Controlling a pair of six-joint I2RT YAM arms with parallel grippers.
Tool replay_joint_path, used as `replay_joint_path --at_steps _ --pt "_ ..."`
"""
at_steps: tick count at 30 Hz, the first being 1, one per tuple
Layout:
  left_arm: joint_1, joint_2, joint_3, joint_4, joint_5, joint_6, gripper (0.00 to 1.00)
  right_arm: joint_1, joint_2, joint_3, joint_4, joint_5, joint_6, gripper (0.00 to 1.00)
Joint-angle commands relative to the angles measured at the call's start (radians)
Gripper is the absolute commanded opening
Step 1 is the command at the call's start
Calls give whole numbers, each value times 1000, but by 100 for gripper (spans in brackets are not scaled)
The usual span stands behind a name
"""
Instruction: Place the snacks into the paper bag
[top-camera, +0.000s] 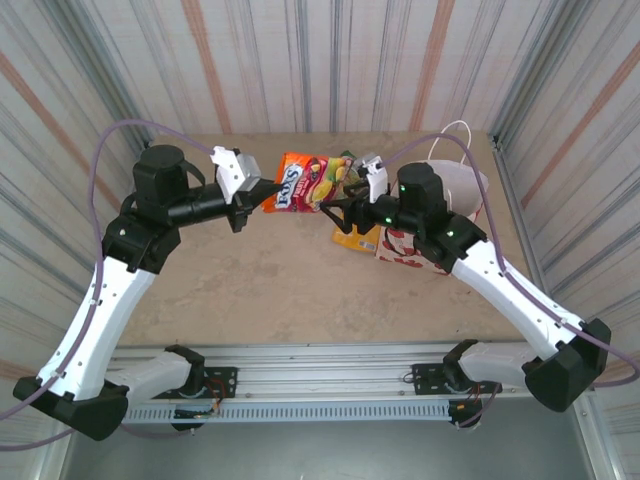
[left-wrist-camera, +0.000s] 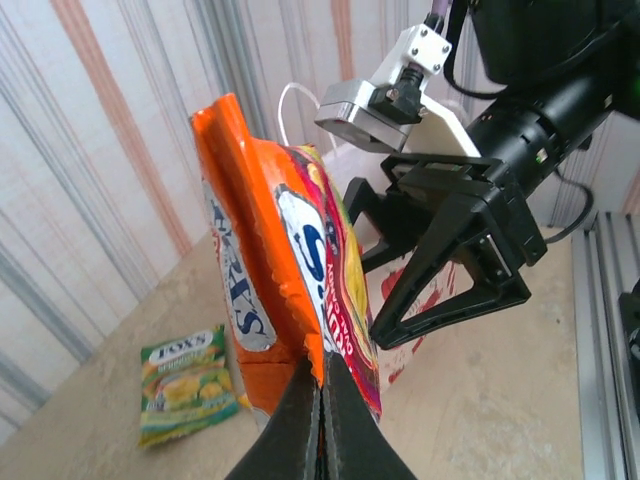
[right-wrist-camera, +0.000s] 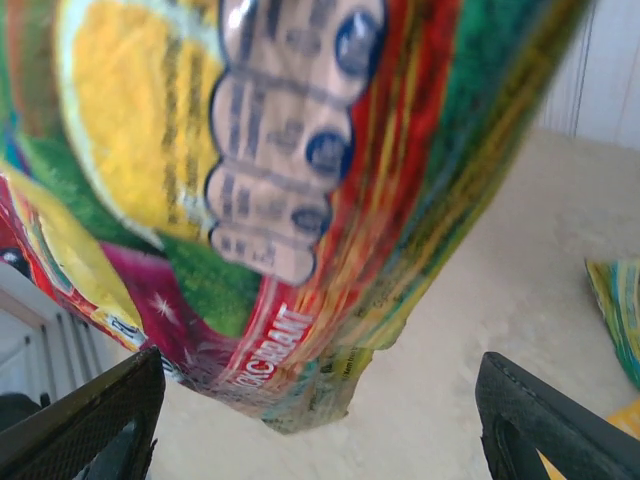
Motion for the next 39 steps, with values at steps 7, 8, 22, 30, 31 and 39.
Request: replay_joint_path --at_steps 7,8,22,30,31,39 --pt "13 -13 -42 210 57 -143 0 -51 -89 -78 264 -248 73 74" --pt "13 -8 -45 214 53 -149 0 -54 -96 -79 268 -255 73 72" --pt "3 40 -88 238 -40 -212 0 -59 -130 -53 255 -261 90 26" --pt "-1 70 -73 232 -132 -267 7 -75 -144 -16 135 -163 100 2" --pt "-2 75 -72 233 -147 -280 15 -88 -137 3 113 -165 117 1" --pt "-3 160 27 148 -235 -352 57 -194 -91 242 -154 -141 175 0"
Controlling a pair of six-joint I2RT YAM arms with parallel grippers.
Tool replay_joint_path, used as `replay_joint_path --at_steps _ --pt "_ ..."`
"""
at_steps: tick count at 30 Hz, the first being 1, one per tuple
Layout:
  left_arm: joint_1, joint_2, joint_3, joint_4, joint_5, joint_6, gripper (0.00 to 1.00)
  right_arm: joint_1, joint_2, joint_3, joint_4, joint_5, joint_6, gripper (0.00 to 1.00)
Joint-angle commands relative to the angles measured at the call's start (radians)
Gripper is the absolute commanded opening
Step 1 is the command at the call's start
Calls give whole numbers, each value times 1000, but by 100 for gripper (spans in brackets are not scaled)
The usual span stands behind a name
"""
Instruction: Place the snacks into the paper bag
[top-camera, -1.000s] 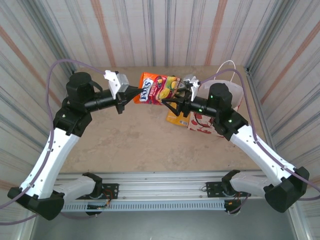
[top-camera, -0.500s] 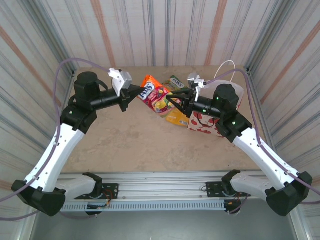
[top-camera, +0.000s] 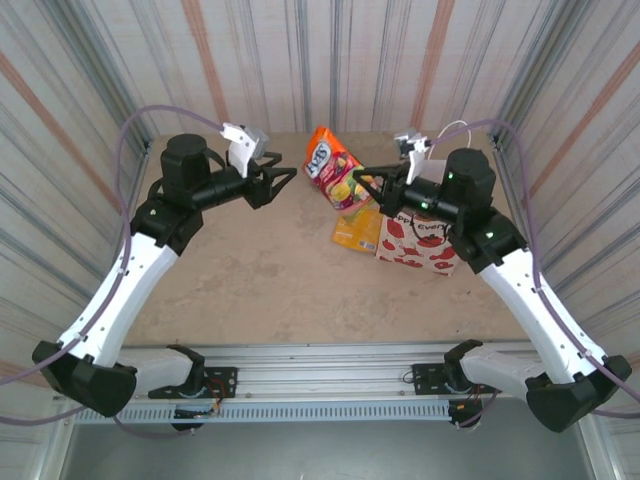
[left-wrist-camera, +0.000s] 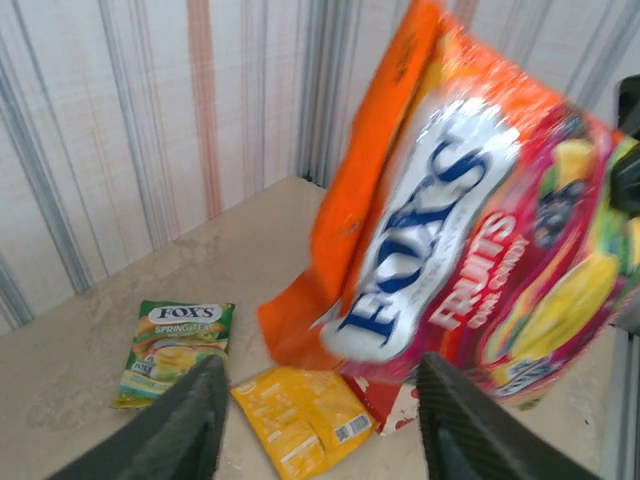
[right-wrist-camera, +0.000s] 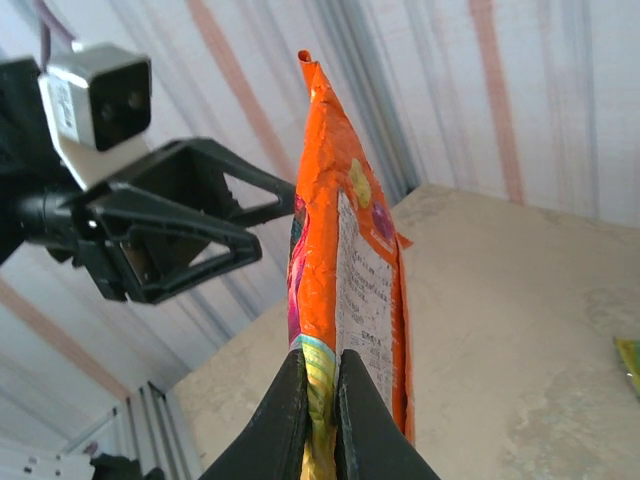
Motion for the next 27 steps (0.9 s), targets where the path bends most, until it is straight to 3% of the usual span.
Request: replay_joint_path --at_steps 1,6,12,18,27 --pt "3 27 62 -36 -75 -43 57 -65 6 130 -126 15 56 0" --pt "2 51 73 -64 -89 -46 58 -248 56 320 -349 -54 35 0" --pt "2 71 71 -99 -89 -33 57 -415 111 506 -686 -17 -216 0" --pt "1 99 72 -122 -95 -22 56 -432 115 533 -882 165 -519 0" --pt "-7 141 70 -150 -78 -19 55 -448 158 526 -957 235 -964 0"
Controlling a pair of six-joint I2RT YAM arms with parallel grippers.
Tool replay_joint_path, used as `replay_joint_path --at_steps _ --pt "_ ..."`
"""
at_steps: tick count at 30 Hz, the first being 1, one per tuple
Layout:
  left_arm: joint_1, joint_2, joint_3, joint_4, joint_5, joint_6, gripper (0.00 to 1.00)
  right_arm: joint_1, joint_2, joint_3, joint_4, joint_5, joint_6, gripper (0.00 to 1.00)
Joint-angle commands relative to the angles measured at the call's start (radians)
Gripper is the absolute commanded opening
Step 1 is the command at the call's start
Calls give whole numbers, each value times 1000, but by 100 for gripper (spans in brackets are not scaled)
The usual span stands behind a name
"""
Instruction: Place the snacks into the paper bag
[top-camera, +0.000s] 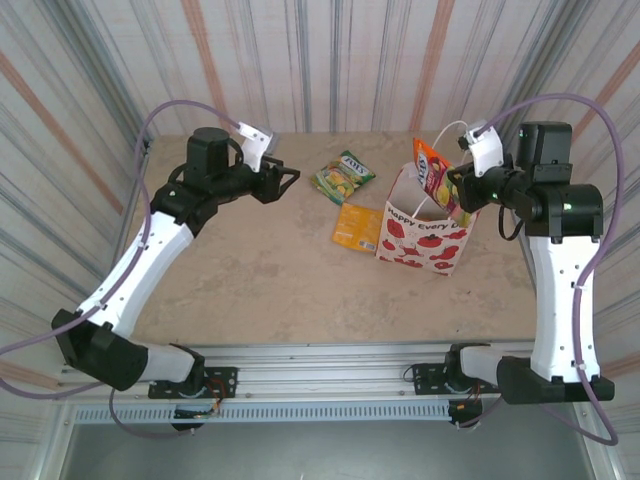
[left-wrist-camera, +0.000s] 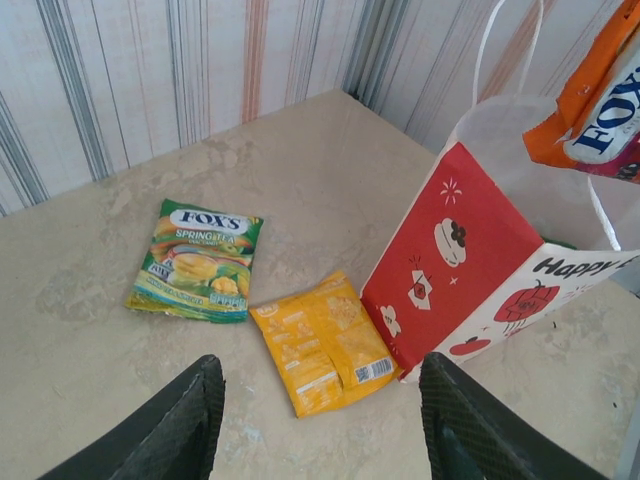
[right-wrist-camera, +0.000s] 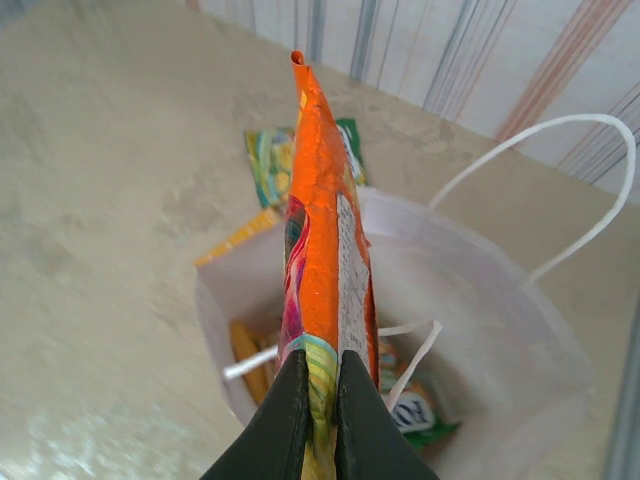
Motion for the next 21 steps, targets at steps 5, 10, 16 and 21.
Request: replay_joint_path --at_steps 5,10,16,21 --pt "-6 16 37 -53 -1 31 55 -91 76 124 33 -139 -228 0" --pt "-6 22 40 -53 -8 37 55 -168 71 168 152 -339 -176 0" --pt "-6 36 51 -51 -1 45 55 -263 106 183 215 -441 -184 0" --pt "-6 35 43 -48 -10 71 55 -263 153 208 35 -429 -454 0"
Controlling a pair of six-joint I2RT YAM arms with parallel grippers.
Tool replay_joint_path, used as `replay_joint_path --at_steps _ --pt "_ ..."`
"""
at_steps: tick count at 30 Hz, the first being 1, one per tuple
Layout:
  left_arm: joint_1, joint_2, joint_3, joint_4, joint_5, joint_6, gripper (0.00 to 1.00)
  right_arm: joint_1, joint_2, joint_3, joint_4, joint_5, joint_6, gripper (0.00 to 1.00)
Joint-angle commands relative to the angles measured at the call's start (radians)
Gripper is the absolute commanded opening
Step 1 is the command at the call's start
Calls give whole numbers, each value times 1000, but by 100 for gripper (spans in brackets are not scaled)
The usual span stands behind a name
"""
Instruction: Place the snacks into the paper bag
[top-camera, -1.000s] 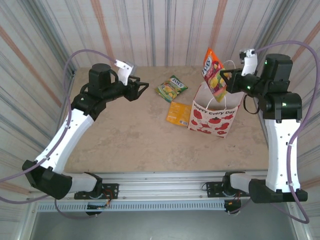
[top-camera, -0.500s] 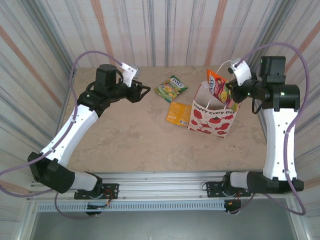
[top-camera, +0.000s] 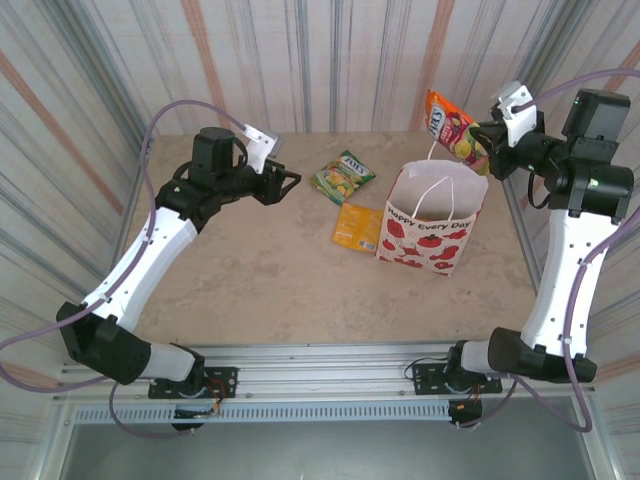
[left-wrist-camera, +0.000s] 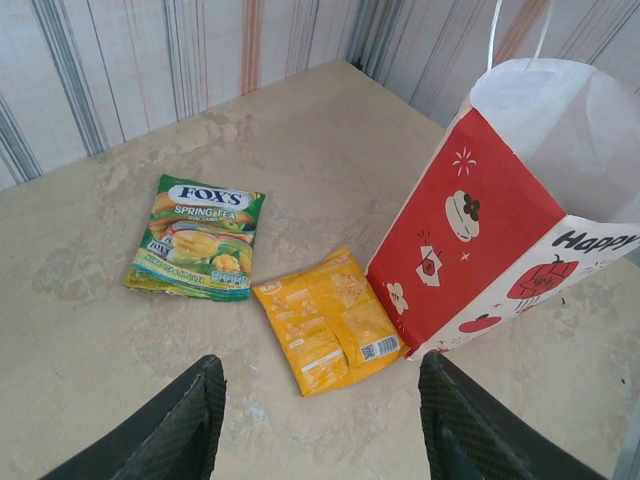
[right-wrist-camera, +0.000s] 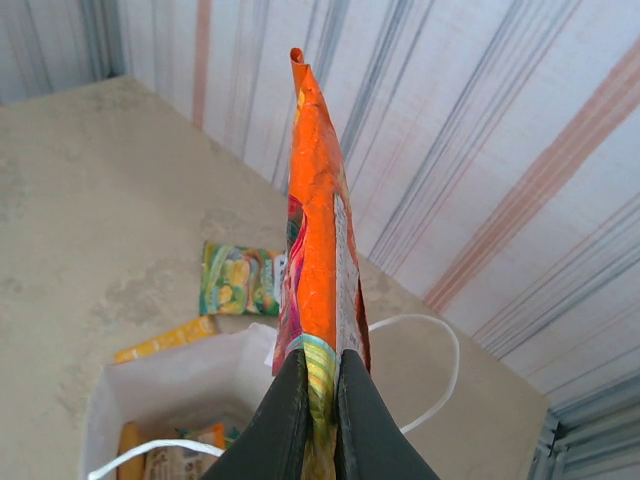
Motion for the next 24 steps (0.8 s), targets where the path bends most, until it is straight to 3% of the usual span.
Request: replay_joint_path --at_steps 1,4,11,24 --pt "-4 7 23 -2 -10 36 55 -5 30 26 -132 -33 -218 0" --pt "-5 11 20 1 -7 32 55 1 57 36 -248 46 -340 0" --pt "-8 26 24 12 13 11 54 34 39 -65 -229 248 -431 0" --pt "-11 17 14 10 5 12 53 136 77 -163 -61 277 -465 0"
